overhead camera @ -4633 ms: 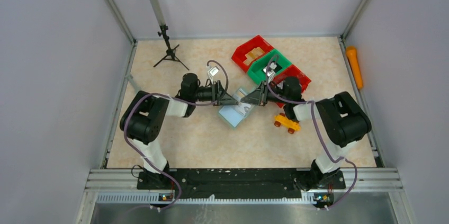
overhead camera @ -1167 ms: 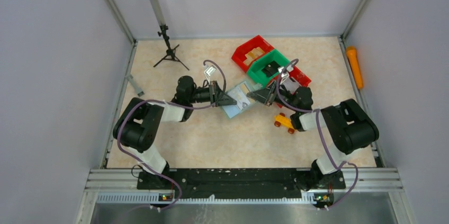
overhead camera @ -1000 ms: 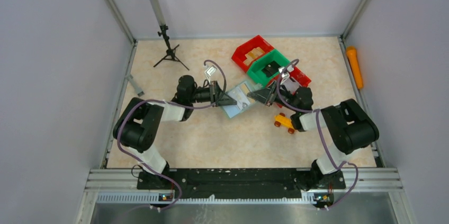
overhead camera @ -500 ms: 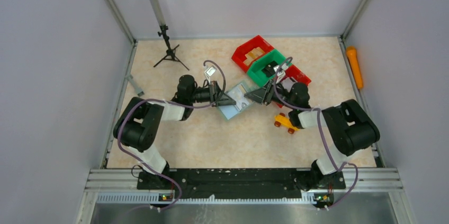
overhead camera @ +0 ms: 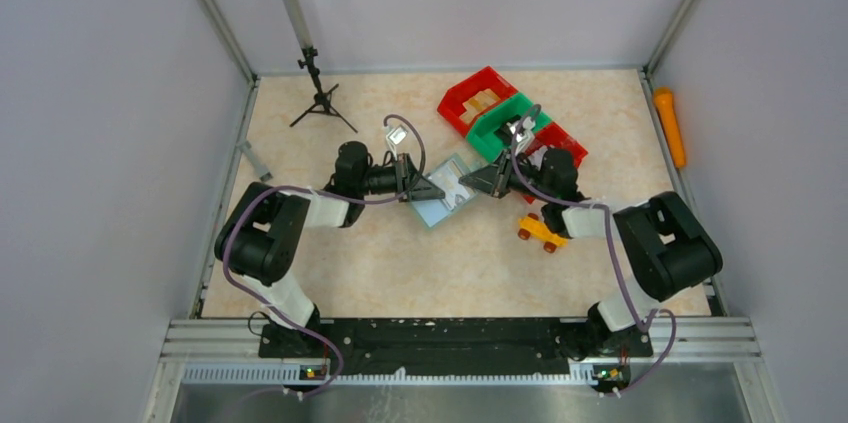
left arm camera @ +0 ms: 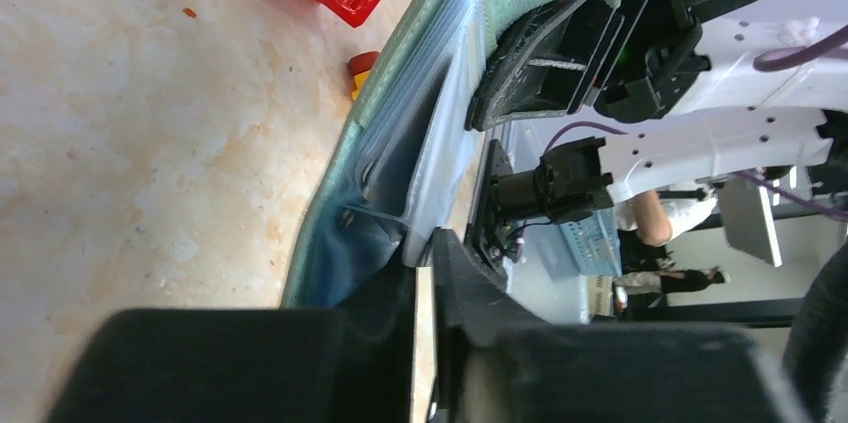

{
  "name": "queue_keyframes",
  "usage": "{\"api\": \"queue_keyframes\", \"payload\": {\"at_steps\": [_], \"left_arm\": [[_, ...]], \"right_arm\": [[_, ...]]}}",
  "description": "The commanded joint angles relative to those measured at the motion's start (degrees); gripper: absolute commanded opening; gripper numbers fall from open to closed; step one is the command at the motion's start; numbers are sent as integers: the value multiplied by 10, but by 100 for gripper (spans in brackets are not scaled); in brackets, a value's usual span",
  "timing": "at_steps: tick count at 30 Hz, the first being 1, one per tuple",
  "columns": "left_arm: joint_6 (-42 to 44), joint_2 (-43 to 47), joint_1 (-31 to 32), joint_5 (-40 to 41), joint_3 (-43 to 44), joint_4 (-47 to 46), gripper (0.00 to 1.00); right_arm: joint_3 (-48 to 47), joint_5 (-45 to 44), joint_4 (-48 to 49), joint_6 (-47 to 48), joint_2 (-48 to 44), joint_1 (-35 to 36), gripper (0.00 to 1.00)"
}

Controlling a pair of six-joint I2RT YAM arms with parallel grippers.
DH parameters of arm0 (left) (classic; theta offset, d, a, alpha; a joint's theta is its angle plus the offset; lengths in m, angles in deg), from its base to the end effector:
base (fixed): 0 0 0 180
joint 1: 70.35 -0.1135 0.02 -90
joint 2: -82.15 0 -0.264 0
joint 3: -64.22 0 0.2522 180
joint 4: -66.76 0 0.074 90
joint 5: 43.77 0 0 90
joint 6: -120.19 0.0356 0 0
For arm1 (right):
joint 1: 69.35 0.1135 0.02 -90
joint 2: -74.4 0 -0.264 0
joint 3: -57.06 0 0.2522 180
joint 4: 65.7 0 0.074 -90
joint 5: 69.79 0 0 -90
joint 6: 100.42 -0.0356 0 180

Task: Take the credit cards out of the card holder
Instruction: Remove the credit card from the card holder.

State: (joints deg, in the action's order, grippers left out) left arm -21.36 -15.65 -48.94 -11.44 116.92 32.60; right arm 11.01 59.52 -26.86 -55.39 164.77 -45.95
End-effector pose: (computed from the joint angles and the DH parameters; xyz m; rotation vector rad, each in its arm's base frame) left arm 0.2918 -0.1467 0.1788 0.3327 2.0175 -1.7375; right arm 0.2693 0.1411 0.1916 -0.2339 1.8529 1.4318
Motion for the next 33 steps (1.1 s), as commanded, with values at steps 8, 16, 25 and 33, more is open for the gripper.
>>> {"api": "queue_keyframes", "payload": {"at_steps": [8, 16, 25, 33], "left_arm": [[-48, -11, 0, -19, 7, -125, 22], [-69, -18, -1, -27, 3, -158, 2], [-87, -20, -1, -32, 1, -185, 5], [-77, -20, -2, -29, 2, -168, 1]], "right_arm": [[-4, 52, 128, -74, 25, -9, 0], [7, 39, 129, -77, 13, -19, 0], [22, 46, 182, -117, 26, -43, 0], [32, 47, 209, -137, 29, -57, 0]]}}
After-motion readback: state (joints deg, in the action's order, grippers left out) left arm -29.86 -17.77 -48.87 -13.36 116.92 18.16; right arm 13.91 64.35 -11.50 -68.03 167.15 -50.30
